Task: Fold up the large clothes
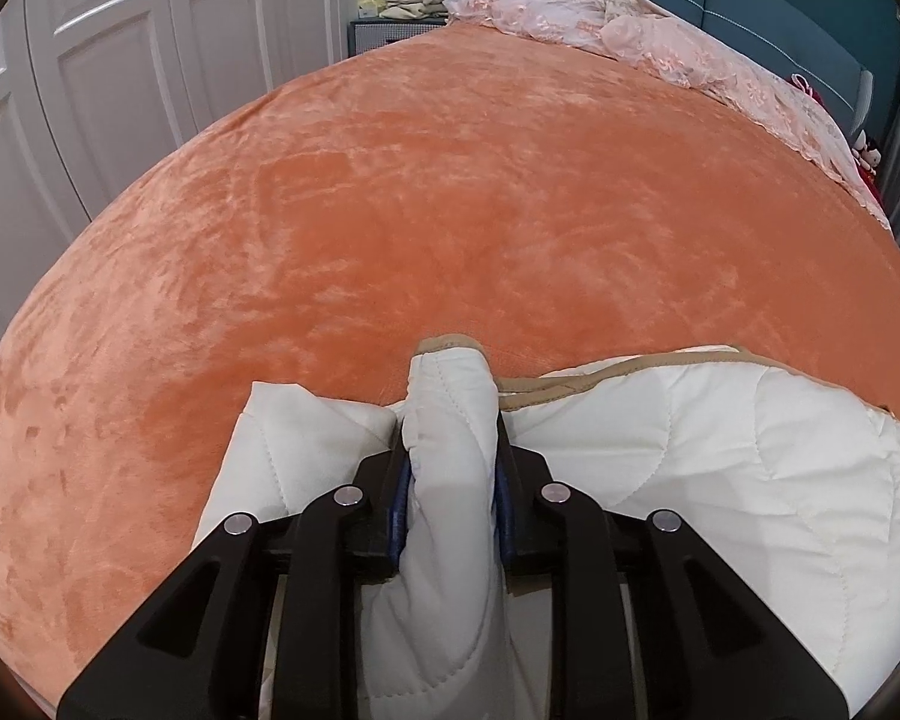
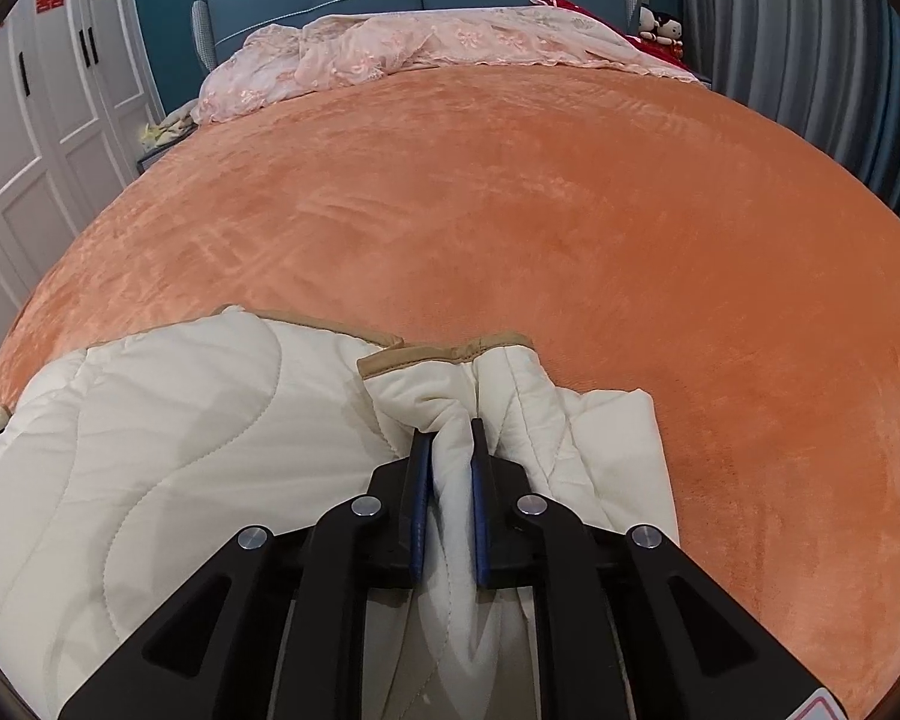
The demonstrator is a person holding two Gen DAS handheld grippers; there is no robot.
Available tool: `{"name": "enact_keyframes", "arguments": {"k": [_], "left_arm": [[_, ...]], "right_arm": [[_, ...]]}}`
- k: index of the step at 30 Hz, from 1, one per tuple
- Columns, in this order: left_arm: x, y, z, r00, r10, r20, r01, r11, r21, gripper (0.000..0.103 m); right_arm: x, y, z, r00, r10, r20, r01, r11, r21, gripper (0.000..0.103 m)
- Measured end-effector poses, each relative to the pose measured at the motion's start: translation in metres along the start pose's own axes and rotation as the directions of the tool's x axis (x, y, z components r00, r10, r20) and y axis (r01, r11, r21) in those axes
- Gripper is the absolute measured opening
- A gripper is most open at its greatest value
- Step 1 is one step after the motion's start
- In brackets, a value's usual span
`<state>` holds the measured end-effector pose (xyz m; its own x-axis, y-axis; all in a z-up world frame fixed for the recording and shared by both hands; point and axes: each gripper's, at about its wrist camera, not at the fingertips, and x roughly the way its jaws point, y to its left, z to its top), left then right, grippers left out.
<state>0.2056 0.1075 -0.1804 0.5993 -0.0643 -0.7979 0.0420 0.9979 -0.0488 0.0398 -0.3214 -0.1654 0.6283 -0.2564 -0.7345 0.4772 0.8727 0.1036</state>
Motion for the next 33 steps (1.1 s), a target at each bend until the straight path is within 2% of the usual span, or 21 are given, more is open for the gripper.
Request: {"name": "enact_keyframes", "arguments": {"k": [4,6,7,8,10,11,12,13,14,15,17,19,22,25,30,33], "left_arm": [[-0.005,0.002,0.006,1.0,0.004,-0.029,-0.004,1.0,0.009,0.025],[-0.019,0.007,0.012,0.999,0.008,-0.043,-0.008,1.0,0.003,0.032],[-0.032,0.011,0.015,0.999,0.031,-0.024,-0.032,0.999,-0.007,0.041],[-0.049,0.016,0.017,0.999,0.043,0.014,-0.043,0.999,-0.019,0.045],[-0.075,0.021,0.019,0.998,0.036,0.057,-0.034,0.999,-0.03,0.045],[-0.087,0.02,0.021,0.997,0.034,0.071,-0.031,0.999,-0.037,0.045],[-0.101,0.017,0.021,0.996,0.001,0.091,0.003,0.999,-0.046,0.045],[-0.111,0.009,0.02,0.994,-0.042,0.098,0.047,0.998,-0.047,0.045],[-0.116,-0.004,0.018,0.992,-0.088,0.089,0.091,0.995,-0.029,0.043],[-0.118,-0.014,0.016,0.99,-0.118,0.079,0.119,0.993,-0.012,0.042],[-0.117,-0.047,0.006,0.981,-0.191,0.044,0.189,0.981,0.045,0.039],[-0.108,-0.073,-0.003,0.979,-0.204,0.007,0.202,0.975,0.096,0.032],[-0.086,-0.096,-0.011,0.975,-0.214,-0.05,0.219,0.968,0.119,0.029],[-0.064,-0.103,-0.014,0.973,-0.211,-0.09,0.22,0.969,0.113,0.023],[-0.036,-0.102,-0.02,0.974,-0.198,-0.109,0.209,0.973,0.102,0.022],[-0.026,-0.108,-0.026,0.981,-0.171,-0.089,0.182,0.975,0.129,0.022]], "right_arm": [[-0.011,-0.003,0.006,1.0,-0.007,-0.008,0.007,1.0,0.022,0.014],[-0.044,-0.014,0.012,0.996,-0.056,0.069,0.049,0.994,0.095,0.032],[-0.058,-0.017,0.014,0.991,-0.077,0.107,0.064,0.99,0.127,0.045],[-0.078,-0.023,0.015,0.981,-0.101,0.164,0.072,0.983,0.171,0.049],[-0.108,-0.027,0.018,0.969,-0.1,0.225,0.052,0.976,0.211,0.049],[-0.121,-0.019,0.02,0.967,-0.053,0.249,0.004,0.981,0.195,0.046],[-0.124,-0.011,0.02,0.968,-0.016,0.252,-0.028,0.985,0.169,0.036],[-0.125,0.01,0.021,0.97,0.055,0.238,-0.081,0.991,0.102,0.028],[-0.122,0.027,0.02,0.971,0.103,0.216,-0.116,0.992,0.05,0.01],[-0.117,0.046,0.019,0.971,0.152,0.186,-0.154,0.988,-0.003,0.001],[-0.104,0.086,0.011,0.964,0.233,0.13,-0.221,0.97,-0.096,0.0],[-0.089,0.121,0.003,0.962,0.262,0.075,-0.245,0.953,-0.177,0.0],[-0.064,0.143,-0.003,0.963,0.271,-0.001,-0.266,0.943,-0.199,0.0],[-0.038,0.154,-0.006,0.965,0.257,-0.059,-0.263,0.942,-0.208,0.0],[-0.009,0.152,-0.018,0.959,0.258,-0.118,-0.275,0.946,-0.169,0.0],[0.001,0.151,-0.021,0.959,0.251,-0.131,-0.272,0.947,-0.171,0.0]]}}
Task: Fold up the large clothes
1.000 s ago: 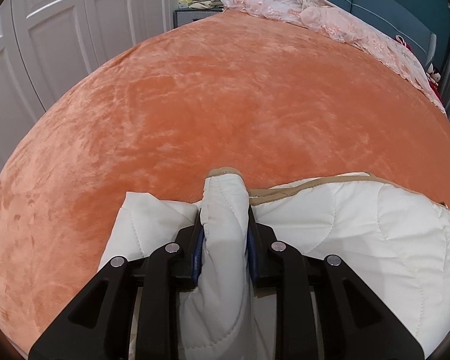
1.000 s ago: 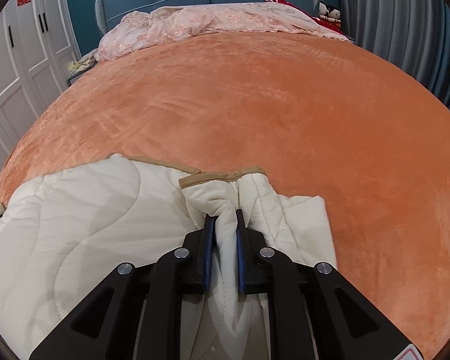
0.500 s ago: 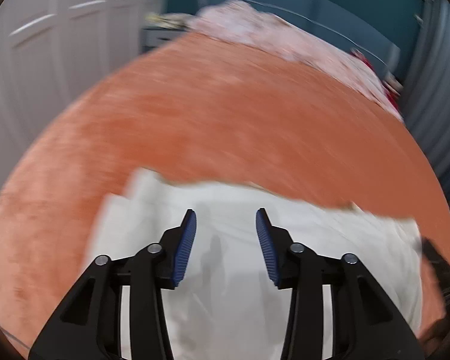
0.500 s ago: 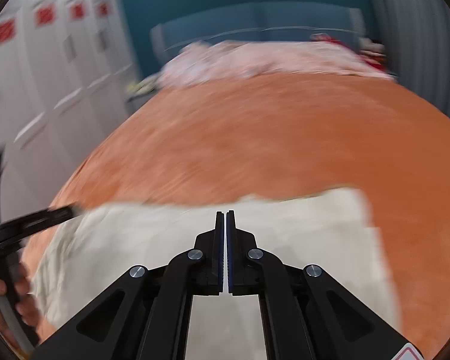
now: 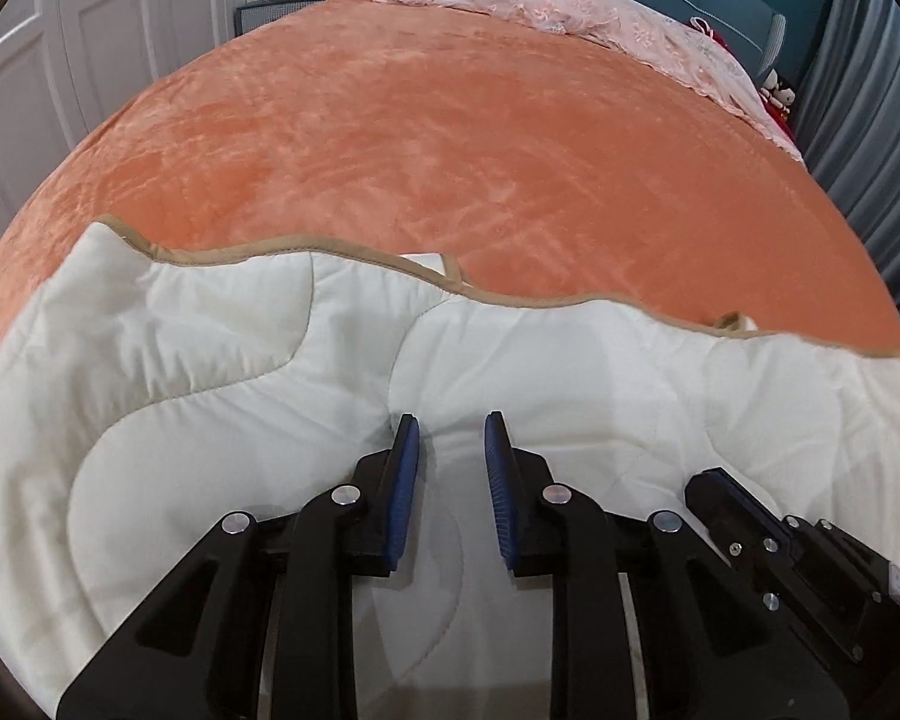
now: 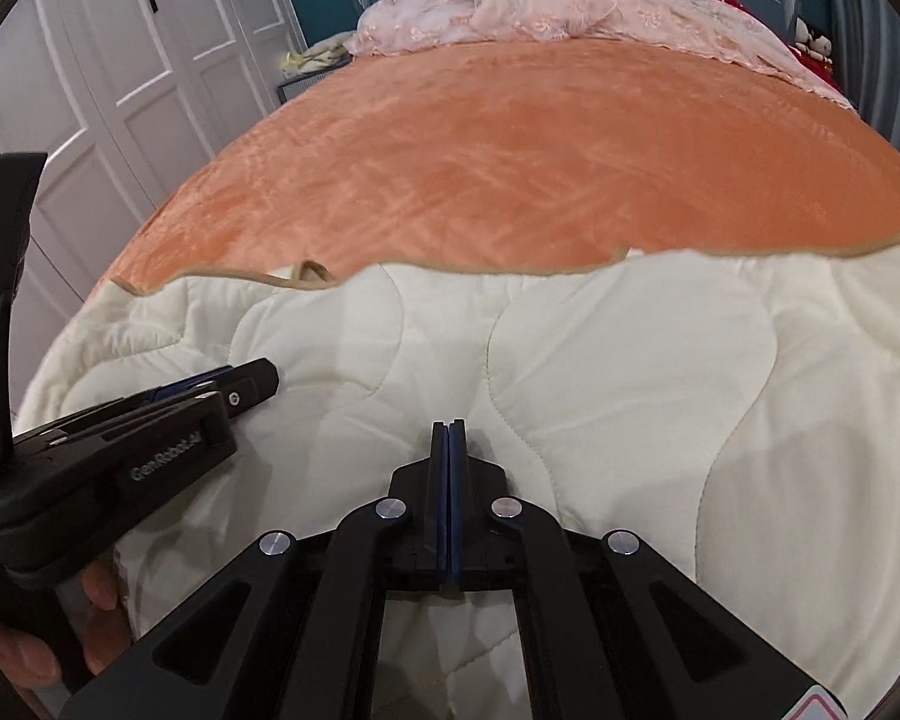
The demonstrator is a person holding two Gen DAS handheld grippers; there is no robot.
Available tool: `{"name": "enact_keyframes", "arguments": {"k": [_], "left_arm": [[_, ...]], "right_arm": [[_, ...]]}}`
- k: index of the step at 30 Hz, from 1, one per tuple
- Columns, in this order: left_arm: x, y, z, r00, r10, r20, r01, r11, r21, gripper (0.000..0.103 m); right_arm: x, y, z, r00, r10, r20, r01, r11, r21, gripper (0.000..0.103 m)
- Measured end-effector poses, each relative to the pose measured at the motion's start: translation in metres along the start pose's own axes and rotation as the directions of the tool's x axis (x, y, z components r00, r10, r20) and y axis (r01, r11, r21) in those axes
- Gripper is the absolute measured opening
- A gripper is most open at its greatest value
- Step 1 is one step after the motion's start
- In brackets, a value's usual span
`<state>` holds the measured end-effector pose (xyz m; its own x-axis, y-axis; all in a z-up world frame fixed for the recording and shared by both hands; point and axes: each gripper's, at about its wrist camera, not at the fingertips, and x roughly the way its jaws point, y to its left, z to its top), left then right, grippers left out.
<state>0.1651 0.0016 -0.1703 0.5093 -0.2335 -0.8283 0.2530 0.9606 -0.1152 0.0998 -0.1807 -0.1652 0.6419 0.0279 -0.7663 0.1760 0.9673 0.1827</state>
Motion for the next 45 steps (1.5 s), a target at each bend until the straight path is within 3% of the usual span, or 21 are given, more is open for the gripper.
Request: {"name": "enact_keyframes", "arguments": {"k": [12,18,20,22,23,26,30,34,45], "left_arm": [[0.015,-0.014,-0.009,0.995,0.074,0.062,-0.077,0.995,0.056,0.022],[0.016,-0.011,-0.002,0.997,0.064,0.046,-0.066,0.997,0.05,0.022],[0.004,-0.002,0.005,0.999,0.038,0.017,-0.038,0.999,0.018,0.024],[-0.018,0.011,0.009,0.998,0.06,0.027,-0.059,0.998,-0.021,0.023],[-0.031,0.019,0.008,0.997,0.063,0.04,-0.061,0.997,-0.04,0.023],[-0.08,0.045,-0.008,0.997,0.0,0.078,0.008,0.994,-0.105,0.024],[-0.097,0.048,-0.045,0.998,-0.035,0.052,0.041,0.991,-0.124,0.024],[-0.09,0.035,-0.073,1.0,-0.007,0.024,0.009,0.997,-0.073,0.024],[-0.061,0.028,-0.084,0.996,0.054,0.069,-0.054,0.999,-0.004,0.025]], "right_arm": [[0.022,-0.004,-0.001,1.0,-0.012,0.002,0.012,1.0,-0.003,0.0],[0.022,-0.016,0.007,0.999,0.034,0.002,-0.034,0.997,0.063,0.0],[0.005,-0.026,0.012,1.0,-0.007,0.023,0.004,0.992,0.126,0.0],[-0.038,-0.034,0.013,0.988,-0.101,0.119,0.079,0.981,0.178,0.014],[-0.054,-0.035,0.012,0.983,-0.106,0.149,0.079,0.981,0.178,0.015],[-0.094,-0.023,-0.007,0.983,-0.017,0.185,-0.006,0.992,0.126,0.015],[-0.1,0.007,-0.042,0.988,0.064,0.143,-0.071,0.997,0.041,0.014],[-0.075,0.028,-0.068,0.996,0.071,0.063,-0.071,0.997,0.01,0.013],[-0.042,0.026,-0.083,0.999,0.033,0.039,-0.031,0.998,-0.052,0.01]]}}
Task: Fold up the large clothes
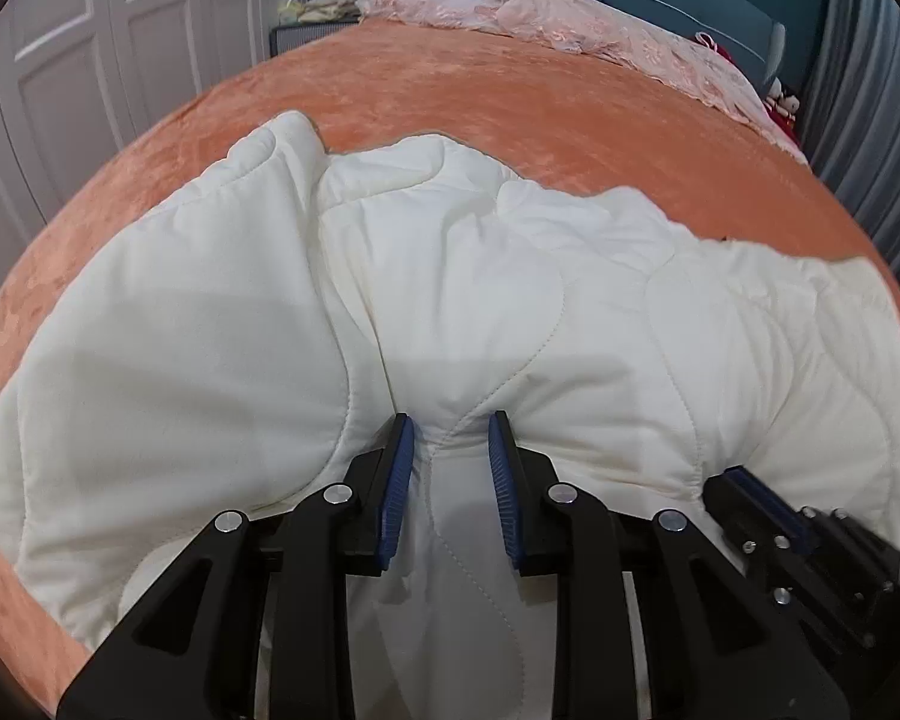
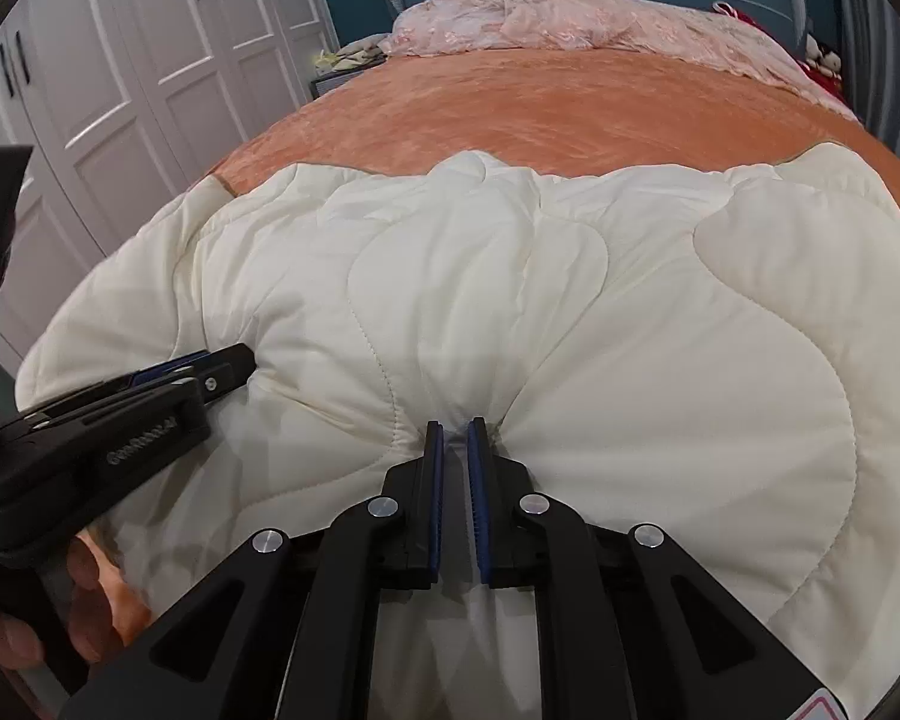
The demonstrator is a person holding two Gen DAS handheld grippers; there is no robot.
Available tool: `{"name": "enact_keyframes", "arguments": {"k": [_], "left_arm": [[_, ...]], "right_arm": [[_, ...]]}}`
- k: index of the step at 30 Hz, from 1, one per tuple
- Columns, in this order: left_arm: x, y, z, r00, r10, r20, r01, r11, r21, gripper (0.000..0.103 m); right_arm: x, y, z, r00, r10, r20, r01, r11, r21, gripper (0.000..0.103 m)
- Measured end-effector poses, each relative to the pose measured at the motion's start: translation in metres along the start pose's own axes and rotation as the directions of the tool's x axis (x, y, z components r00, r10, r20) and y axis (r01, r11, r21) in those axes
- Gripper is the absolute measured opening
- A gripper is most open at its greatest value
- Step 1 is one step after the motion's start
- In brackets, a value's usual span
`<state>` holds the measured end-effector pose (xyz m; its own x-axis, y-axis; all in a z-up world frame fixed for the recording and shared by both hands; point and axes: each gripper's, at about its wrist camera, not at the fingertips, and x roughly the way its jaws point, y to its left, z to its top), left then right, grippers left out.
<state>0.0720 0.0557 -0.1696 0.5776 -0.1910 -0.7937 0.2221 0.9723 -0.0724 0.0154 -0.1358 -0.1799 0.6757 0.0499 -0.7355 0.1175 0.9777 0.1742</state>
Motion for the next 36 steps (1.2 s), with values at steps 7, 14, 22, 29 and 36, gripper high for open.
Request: {"name": "enact_keyframes", "arguments": {"k": [7,14,22,29,36], "left_arm": [[0.004,-0.001,-0.007,0.999,0.014,0.034,-0.014,1.0,0.006,0.025],[0.005,-0.004,-0.006,0.999,0.028,0.035,-0.028,1.0,0.014,0.025],[-0.046,0.024,0.01,1.0,-0.018,-0.022,0.016,0.997,-0.082,0.039],[-0.084,0.128,-0.008,0.999,-0.018,-0.027,0.007,0.933,-0.36,0.062],[-0.095,0.164,-0.021,0.999,-0.022,-0.027,0.007,0.886,-0.464,0.071]], "right_arm": [[0.004,-0.003,-0.005,1.0,0.006,0.023,-0.007,1.0,0.011,0.009],[0.005,0.0,-0.002,1.0,-0.002,0.025,0.002,1.0,0.003,0.008],[-0.049,0.019,0.015,0.999,0.043,0.014,-0.044,0.996,0.08,0.014],[-0.058,0.06,-0.006,0.996,0.085,-0.042,-0.084,0.996,0.024,0.014],[-0.024,0.066,-0.017,0.992,0.037,-0.121,-0.038,0.999,-0.006,0.013]]}}
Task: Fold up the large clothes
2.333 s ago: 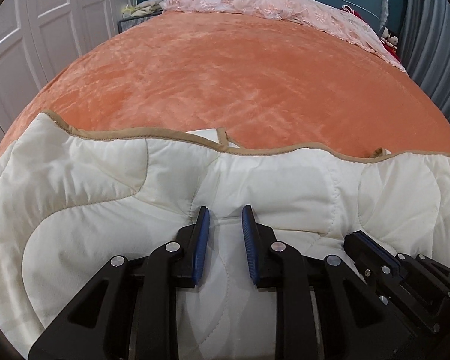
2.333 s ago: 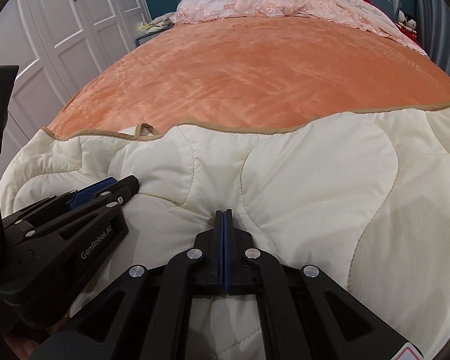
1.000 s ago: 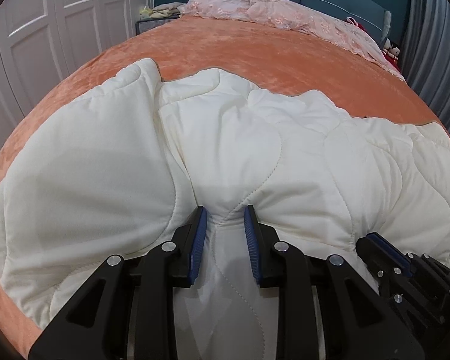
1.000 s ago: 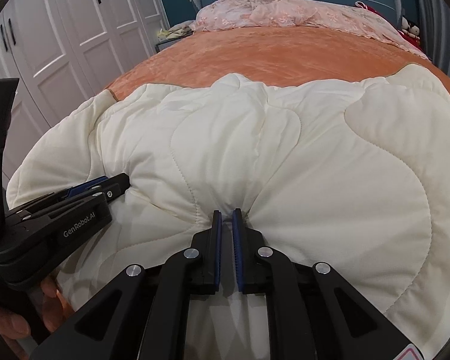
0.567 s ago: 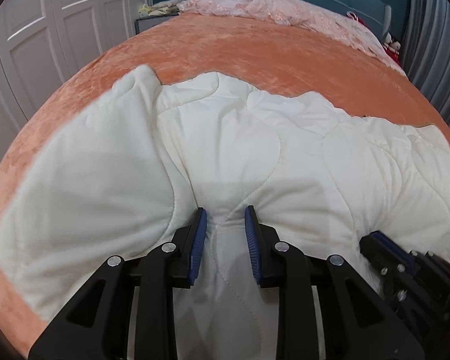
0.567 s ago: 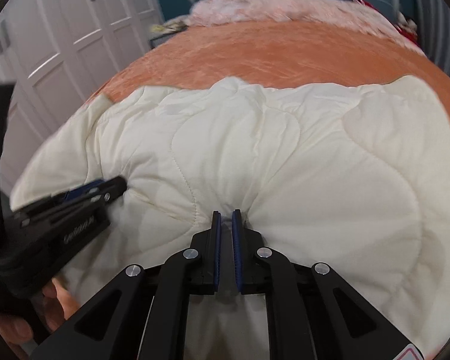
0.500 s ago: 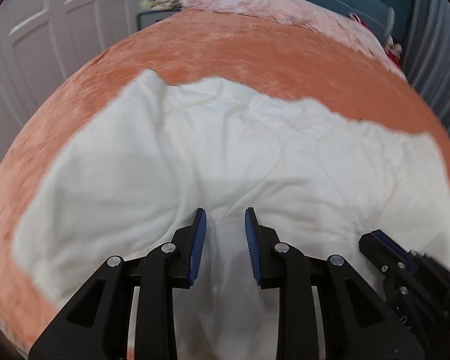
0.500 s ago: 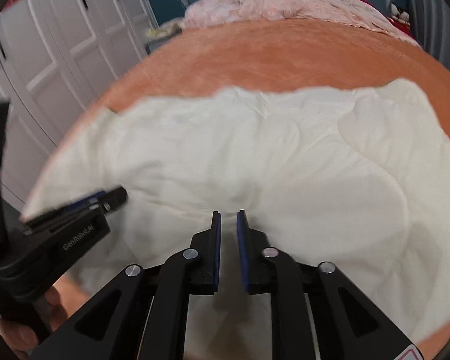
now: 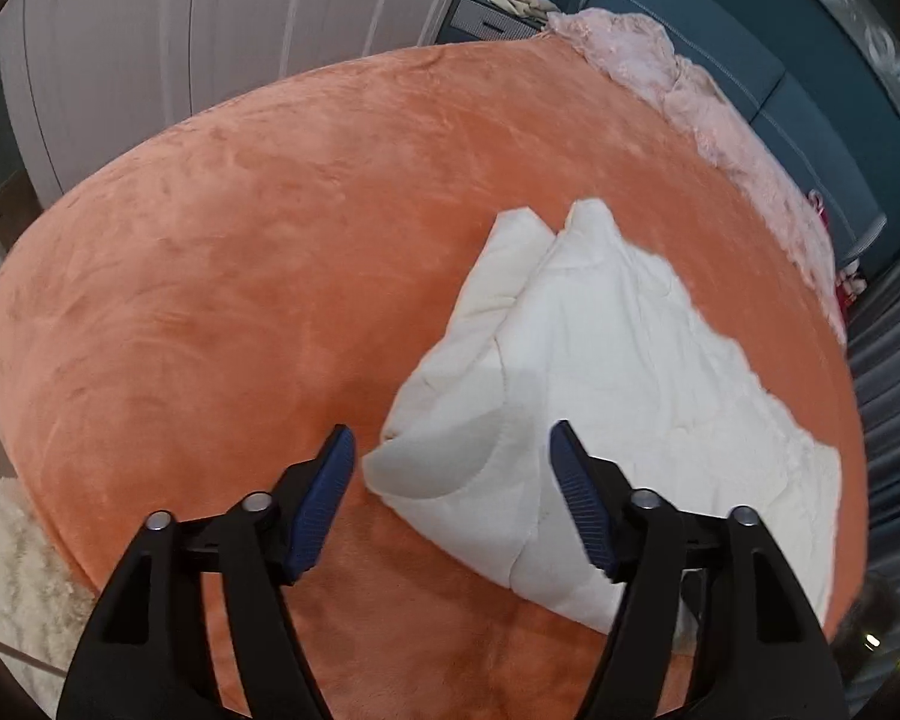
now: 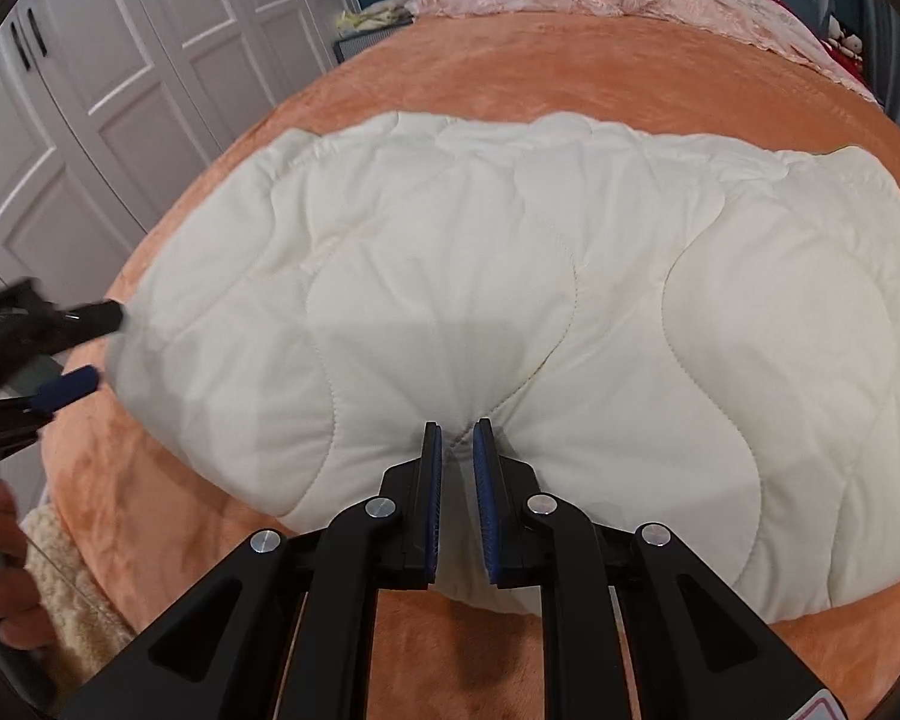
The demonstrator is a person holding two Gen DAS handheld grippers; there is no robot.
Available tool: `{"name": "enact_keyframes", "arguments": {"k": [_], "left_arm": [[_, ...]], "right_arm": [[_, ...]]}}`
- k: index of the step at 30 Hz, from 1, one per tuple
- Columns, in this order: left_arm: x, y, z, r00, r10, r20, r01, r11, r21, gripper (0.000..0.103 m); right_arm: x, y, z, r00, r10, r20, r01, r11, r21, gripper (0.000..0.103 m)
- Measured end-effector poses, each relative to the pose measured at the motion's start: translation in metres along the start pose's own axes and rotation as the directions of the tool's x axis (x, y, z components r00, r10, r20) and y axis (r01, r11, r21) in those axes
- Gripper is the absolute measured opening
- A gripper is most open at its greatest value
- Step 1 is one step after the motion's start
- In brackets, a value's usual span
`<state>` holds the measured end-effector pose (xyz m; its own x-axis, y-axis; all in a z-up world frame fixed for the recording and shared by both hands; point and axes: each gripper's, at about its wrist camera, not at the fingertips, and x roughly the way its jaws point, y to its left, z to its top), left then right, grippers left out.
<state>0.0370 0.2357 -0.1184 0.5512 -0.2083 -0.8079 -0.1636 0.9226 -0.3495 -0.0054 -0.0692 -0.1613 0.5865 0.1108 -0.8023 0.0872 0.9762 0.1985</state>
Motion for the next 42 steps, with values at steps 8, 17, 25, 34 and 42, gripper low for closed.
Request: {"name": "enact_keyframes", "arguments": {"k": [8,17,25,34,42], "left_arm": [[0.049,0.027,-0.005,0.987,-0.073,-0.142,0.054,0.989,-0.134,0.096],[0.056,-0.019,-0.002,0.984,-0.08,-0.162,0.078,0.997,-0.018,0.061],[-0.004,-0.064,-0.001,0.991,-0.099,-0.092,0.11,0.986,0.124,0.03],[-0.05,-0.12,-0.016,0.997,-0.074,-0.012,0.074,0.957,0.281,0.028],[-0.063,-0.151,-0.029,0.997,-0.075,-0.006,0.072,0.934,0.35,0.028]], "right_arm": [[0.019,-0.005,0.003,1.0,0.005,-0.017,-0.005,1.0,0.01,0.009],[0.018,-0.005,0.003,1.0,0.004,-0.018,-0.004,1.0,-0.009,0.008],[-0.037,-0.011,-0.002,0.999,-0.008,0.045,0.007,1.0,0.01,0.011],[-0.05,-0.053,-0.015,0.994,-0.099,0.051,0.095,0.993,0.076,0.011],[-0.017,-0.065,-0.027,0.997,-0.062,0.049,0.058,0.995,0.082,0.011]]}}
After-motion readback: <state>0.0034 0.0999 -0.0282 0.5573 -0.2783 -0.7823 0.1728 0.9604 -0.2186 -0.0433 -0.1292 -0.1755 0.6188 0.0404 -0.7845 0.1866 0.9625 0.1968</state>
